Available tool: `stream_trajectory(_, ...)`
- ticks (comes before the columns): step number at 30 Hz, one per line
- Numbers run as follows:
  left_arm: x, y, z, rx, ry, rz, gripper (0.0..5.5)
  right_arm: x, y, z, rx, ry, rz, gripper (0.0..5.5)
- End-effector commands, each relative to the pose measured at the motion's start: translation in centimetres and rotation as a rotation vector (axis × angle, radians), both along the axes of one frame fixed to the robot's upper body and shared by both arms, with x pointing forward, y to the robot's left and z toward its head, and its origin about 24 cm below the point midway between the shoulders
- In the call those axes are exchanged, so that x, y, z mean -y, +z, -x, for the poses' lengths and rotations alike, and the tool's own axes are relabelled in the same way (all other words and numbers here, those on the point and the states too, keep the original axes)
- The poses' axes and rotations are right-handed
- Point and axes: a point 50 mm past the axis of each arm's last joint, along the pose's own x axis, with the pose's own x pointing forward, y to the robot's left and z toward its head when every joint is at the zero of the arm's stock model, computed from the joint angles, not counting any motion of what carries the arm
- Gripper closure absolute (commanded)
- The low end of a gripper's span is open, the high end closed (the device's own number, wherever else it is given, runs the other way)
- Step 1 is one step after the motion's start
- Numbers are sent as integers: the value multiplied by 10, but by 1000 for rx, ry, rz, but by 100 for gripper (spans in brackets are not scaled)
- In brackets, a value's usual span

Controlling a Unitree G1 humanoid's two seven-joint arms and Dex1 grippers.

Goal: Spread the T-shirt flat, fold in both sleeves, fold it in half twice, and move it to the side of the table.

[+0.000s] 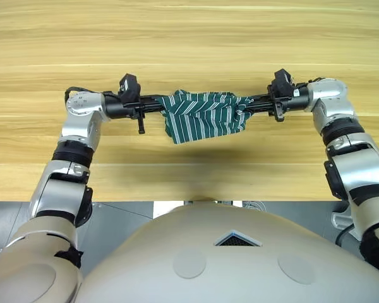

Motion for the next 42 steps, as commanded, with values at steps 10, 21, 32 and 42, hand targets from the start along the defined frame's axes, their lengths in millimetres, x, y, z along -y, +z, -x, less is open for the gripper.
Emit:
stream_trajectory(10, 2, -53, 14, -200, 51, -122, 550, -2, -15, -10, -102, -257, 61, 481)
stream_trajectory(21, 2, -49, -9, -245, 262, -92, 461, -4, -27, -14, -45, -415, 182, 275)
stream_trajectory(32, -5, -62, -10, -321, 508, -134, 269, -34, -26, -30, 15, -594, 129, 63)
stream_trajectory(42, -62, -10, -24, -70, 766, 262, 222, -22, -11, -36, 204, -699, 66, 11)
